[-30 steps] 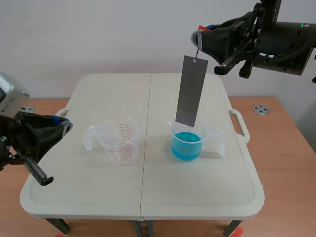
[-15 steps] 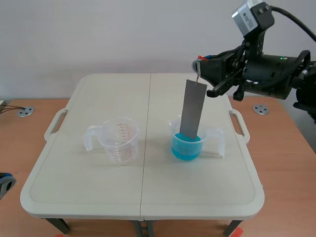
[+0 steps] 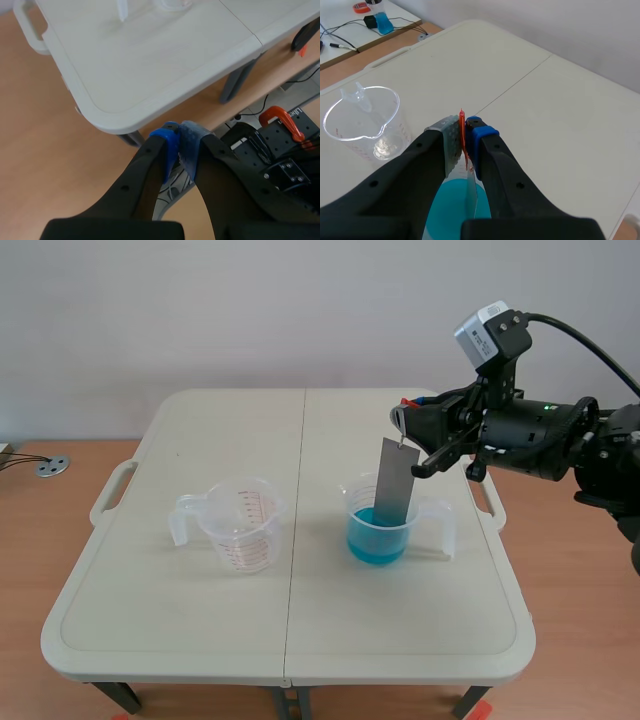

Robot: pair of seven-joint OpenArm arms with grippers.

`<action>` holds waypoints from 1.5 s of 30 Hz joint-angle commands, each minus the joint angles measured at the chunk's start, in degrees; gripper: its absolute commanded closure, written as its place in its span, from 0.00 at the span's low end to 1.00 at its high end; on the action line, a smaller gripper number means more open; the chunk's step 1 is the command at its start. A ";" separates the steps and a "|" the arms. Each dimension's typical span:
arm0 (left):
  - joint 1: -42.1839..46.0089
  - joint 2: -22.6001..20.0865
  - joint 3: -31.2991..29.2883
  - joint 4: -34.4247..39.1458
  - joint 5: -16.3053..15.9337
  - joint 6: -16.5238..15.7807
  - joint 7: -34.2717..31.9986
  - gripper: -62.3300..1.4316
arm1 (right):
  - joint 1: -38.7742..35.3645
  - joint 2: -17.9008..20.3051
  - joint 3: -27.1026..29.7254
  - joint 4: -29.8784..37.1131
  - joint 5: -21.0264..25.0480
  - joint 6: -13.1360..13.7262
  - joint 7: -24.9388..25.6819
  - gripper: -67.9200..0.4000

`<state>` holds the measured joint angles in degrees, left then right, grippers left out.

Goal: Hold the metal plate by the orange handle, dip it into the blue solution, take it out and point at it, then put the plate back in the beaker on the left.
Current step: 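Lower the plate into the blue solution, then hold the plate still in the solution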

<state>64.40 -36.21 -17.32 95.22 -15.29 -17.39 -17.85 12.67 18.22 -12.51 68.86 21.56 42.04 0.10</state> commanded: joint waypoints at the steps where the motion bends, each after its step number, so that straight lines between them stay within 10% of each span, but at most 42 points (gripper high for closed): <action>1: -0.09 0.17 -0.07 0.72 -0.59 0.09 -0.76 0.95 | 1.27 0.17 0.07 0.22 -0.44 0.68 0.46 0.97; 45: -0.15 0.15 -0.07 0.59 -0.57 0.09 2.23 0.96 | -1.25 0.20 0.07 -0.26 -3.63 0.68 1.77 0.97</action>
<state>64.12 -36.21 -17.32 95.20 -15.29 -17.34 -14.83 11.66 18.24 -12.49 68.73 18.37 42.04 2.50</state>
